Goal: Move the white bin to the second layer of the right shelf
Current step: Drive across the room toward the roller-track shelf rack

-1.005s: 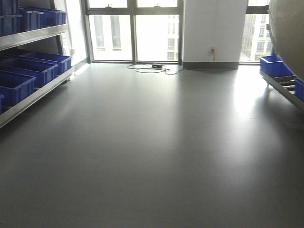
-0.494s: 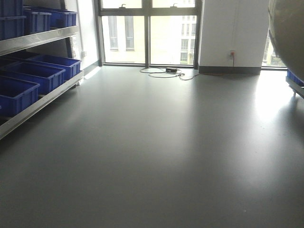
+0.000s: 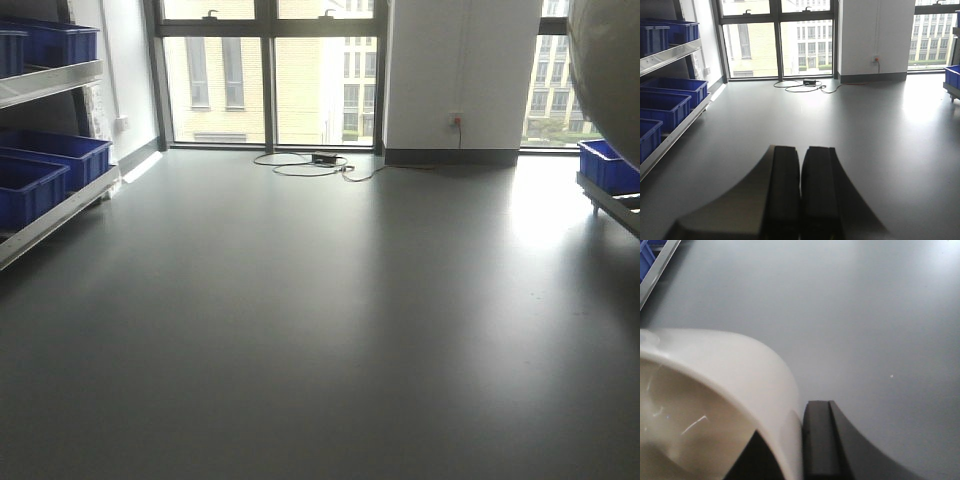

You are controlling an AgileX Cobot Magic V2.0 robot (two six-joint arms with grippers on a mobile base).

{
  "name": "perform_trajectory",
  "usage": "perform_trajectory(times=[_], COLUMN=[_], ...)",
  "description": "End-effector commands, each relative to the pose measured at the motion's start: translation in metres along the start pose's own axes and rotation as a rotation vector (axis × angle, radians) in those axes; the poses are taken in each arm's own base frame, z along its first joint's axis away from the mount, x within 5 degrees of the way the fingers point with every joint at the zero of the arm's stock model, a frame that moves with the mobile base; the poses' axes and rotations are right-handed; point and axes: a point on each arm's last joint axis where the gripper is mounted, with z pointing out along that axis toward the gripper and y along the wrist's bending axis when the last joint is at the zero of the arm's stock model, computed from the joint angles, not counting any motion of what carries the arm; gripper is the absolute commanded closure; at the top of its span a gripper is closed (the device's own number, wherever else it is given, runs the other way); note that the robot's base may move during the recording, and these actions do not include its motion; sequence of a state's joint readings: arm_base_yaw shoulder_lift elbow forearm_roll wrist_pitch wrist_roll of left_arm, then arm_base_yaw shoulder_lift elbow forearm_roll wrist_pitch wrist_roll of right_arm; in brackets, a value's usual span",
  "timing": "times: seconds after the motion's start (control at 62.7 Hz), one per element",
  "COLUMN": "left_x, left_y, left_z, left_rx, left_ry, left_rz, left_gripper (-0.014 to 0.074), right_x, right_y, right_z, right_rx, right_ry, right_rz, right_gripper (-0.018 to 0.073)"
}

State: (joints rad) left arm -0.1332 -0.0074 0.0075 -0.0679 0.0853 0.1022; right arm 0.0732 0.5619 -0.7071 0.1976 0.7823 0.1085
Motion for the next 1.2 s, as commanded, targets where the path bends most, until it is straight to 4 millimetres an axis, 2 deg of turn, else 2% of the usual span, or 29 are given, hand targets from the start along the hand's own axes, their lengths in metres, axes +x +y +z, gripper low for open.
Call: perform_trajectory(times=[0.0, 1.18], left_x=[0.004, 0.004], left_y=[0.0002, 0.0002], left_z=[0.0003, 0.0003], left_rx=[-0.005, -0.005], left_ry=[-0.062, -0.062], left_rz=[-0.009, -0.009], left_gripper=[0.0512, 0.0512], right_x=[-0.0151, -0.0151], right_y=[0.0038, 0.0038], right_z=[-0.0046, -0.0046], right_rx=[-0.022, -0.022], right_ry=[-0.108, -0.108], right_rz=[0.011, 0.011], right_gripper=[0.0503, 0.0503])
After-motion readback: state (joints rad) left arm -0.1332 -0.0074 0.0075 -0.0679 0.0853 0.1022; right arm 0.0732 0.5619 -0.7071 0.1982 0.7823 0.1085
